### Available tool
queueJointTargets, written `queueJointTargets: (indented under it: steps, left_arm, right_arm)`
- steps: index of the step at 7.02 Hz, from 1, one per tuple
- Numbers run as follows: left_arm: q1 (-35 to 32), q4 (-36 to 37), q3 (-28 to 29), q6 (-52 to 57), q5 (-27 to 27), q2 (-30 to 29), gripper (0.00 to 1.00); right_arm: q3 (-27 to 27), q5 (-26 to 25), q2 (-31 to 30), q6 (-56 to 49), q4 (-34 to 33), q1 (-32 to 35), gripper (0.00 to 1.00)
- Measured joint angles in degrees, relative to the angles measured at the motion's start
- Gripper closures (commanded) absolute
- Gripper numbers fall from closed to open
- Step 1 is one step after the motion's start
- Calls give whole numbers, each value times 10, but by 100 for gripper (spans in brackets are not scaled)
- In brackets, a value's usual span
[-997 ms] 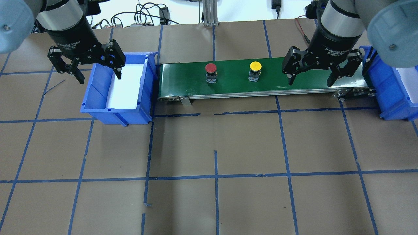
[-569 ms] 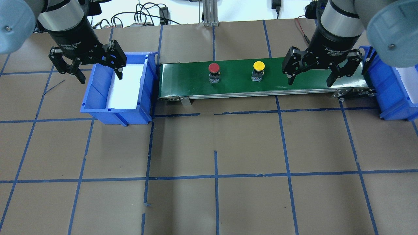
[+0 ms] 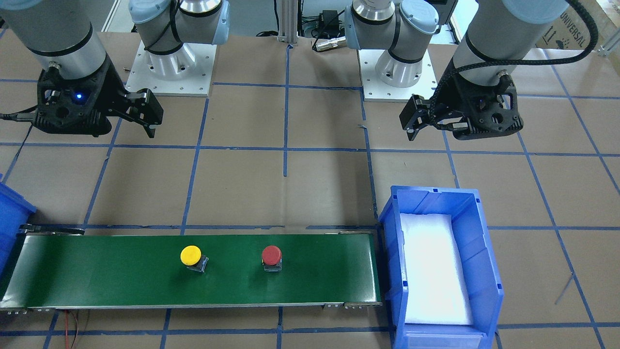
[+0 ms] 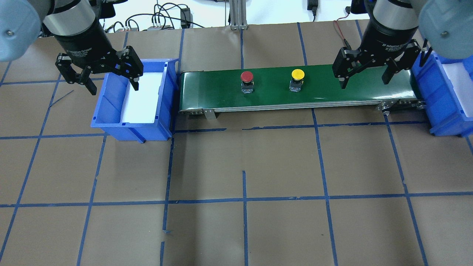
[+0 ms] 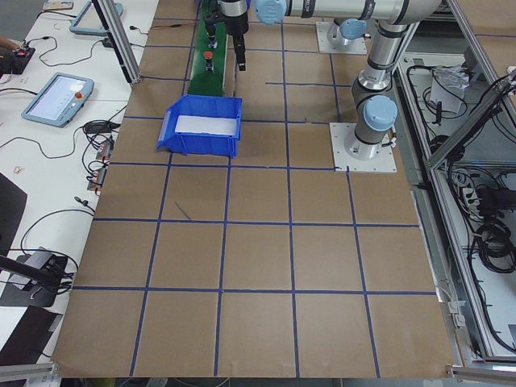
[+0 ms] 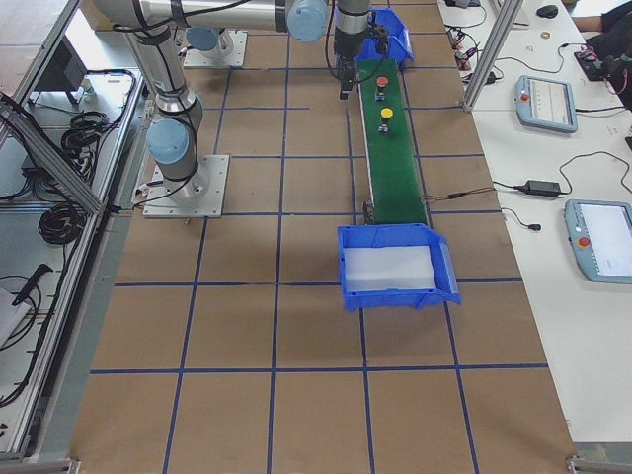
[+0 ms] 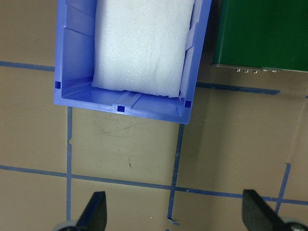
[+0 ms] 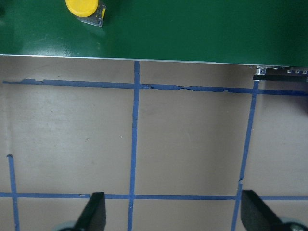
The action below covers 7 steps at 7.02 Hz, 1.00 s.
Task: Transport two buttons from left to right
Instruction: 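Swing the right gripper down to the far end of the conveyor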
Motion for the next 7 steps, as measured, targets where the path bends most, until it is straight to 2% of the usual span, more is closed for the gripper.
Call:
queueJointTargets:
  steps: [2, 5, 7]
  left_arm:
    - [-1, 0, 0, 0, 0, 0, 0]
    - [-3, 0, 1, -3, -3, 0, 0]
    - [-5, 0, 1, -3, -3, 0, 0]
  right_arm:
    - [-40, -8, 27, -75, 36, -30, 0]
    - [-50, 0, 59, -265, 39, -129, 0]
    - [-13, 79, 75, -392, 7, -197, 0]
